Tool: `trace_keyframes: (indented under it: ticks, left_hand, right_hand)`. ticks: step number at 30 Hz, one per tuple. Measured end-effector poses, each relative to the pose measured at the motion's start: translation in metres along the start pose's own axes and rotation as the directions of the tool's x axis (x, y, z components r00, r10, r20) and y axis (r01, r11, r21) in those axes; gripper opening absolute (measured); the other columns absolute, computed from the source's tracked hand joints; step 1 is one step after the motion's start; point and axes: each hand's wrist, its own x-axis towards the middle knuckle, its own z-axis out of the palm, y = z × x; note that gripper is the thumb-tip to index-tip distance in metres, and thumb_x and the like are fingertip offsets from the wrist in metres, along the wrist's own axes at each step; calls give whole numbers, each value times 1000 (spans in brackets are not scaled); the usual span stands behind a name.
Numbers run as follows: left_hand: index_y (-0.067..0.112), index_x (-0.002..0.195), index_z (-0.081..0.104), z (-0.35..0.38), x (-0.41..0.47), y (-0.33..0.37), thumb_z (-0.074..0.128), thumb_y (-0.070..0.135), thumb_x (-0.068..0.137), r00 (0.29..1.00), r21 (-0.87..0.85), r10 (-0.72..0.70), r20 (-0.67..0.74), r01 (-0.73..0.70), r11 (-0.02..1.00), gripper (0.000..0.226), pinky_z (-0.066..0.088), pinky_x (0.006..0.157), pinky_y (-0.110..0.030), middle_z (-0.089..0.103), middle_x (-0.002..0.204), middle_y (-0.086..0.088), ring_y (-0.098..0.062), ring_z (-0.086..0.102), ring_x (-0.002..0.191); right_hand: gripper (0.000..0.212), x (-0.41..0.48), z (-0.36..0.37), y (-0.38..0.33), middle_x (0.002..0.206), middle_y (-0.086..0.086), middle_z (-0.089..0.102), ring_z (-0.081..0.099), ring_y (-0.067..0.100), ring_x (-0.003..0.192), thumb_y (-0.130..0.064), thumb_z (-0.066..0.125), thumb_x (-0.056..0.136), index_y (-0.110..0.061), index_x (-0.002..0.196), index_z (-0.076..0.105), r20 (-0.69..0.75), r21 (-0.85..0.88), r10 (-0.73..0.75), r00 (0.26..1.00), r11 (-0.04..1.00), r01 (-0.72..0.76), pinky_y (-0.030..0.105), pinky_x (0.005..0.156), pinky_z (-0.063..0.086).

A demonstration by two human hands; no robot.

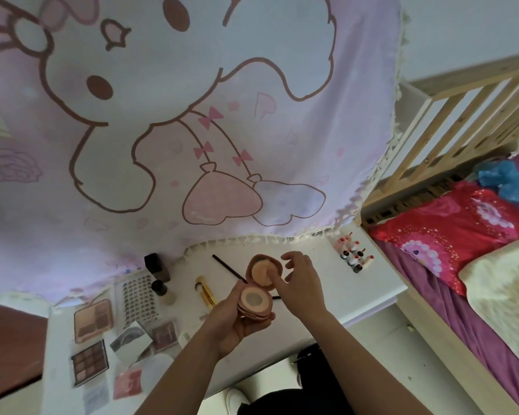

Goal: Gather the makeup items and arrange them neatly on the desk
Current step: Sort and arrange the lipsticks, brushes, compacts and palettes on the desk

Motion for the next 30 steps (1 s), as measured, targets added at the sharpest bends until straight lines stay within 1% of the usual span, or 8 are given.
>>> trace_keyframes:
  ticks: [2,5,10,15,18,21,26,30]
  left_hand:
    - [-4,120,60,4,2,-2,43,46,101,1000,15,-18,-14,18,1000,56,62,73,-43,67,111,-30,-46,67,100]
    - [-3,115,64,14,9,-6,42,45,102,998,82,-40,-50,44,996,54,62,71,-42,69,107,-29,-43,69,97]
    - [3,108,70,38,35,-16,45,46,101,983,251,-20,-184,67,966,50,55,59,-31,74,87,-13,-21,66,71]
    - [5,97,70,80,72,-26,47,38,102,974,168,-10,-226,49,985,41,46,56,-27,69,76,-9,-15,57,61]
    - [3,102,69,102,104,-33,47,35,102,978,115,-27,-205,51,992,39,48,55,-27,69,81,-10,-16,58,64]
    - [3,98,70,124,138,-40,49,31,102,975,68,-50,-217,66,996,35,52,59,-29,69,85,-11,-19,59,71]
    - [2,104,69,153,191,-47,55,23,98,966,20,-117,-232,125,992,25,51,60,-32,68,89,-12,-22,60,74]
    - [9,97,73,164,221,-49,55,9,92,953,192,-77,-294,138,972,19,41,59,-26,67,82,-8,-16,54,68]
  right_hand:
    - [44,0,-2,8,100,-13,61,63,3,76,-54,68,85,-29,118,54,46,121,93,995,988,-98,20,70,50]
    - [34,1,-9,25,88,-14,68,63,0,81,-46,72,85,-24,111,65,99,211,167,981,960,-185,13,69,45]
    - [27,16,-24,53,85,-12,71,65,2,79,-44,72,85,-26,104,67,114,268,211,971,934,-235,17,72,48]
    - [40,46,-46,89,90,-9,72,69,9,84,-54,65,88,-26,116,61,244,300,303,921,880,-369,32,81,56]
    - [33,62,-61,118,99,2,72,68,13,82,-36,62,93,-16,119,65,391,340,400,829,774,-534,26,67,54]
    - [24,72,-73,144,105,9,72,67,16,85,-24,62,92,-17,113,71,482,316,417,770,737,-597,24,64,51]
    - [21,95,-83,178,101,0,70,63,14,87,-15,59,95,-34,93,68,418,361,397,817,753,-550,26,74,51]
    - [34,113,-76,199,94,-16,70,63,10,88,-14,62,93,-47,86,66,309,336,389,868,809,-482,35,89,52]
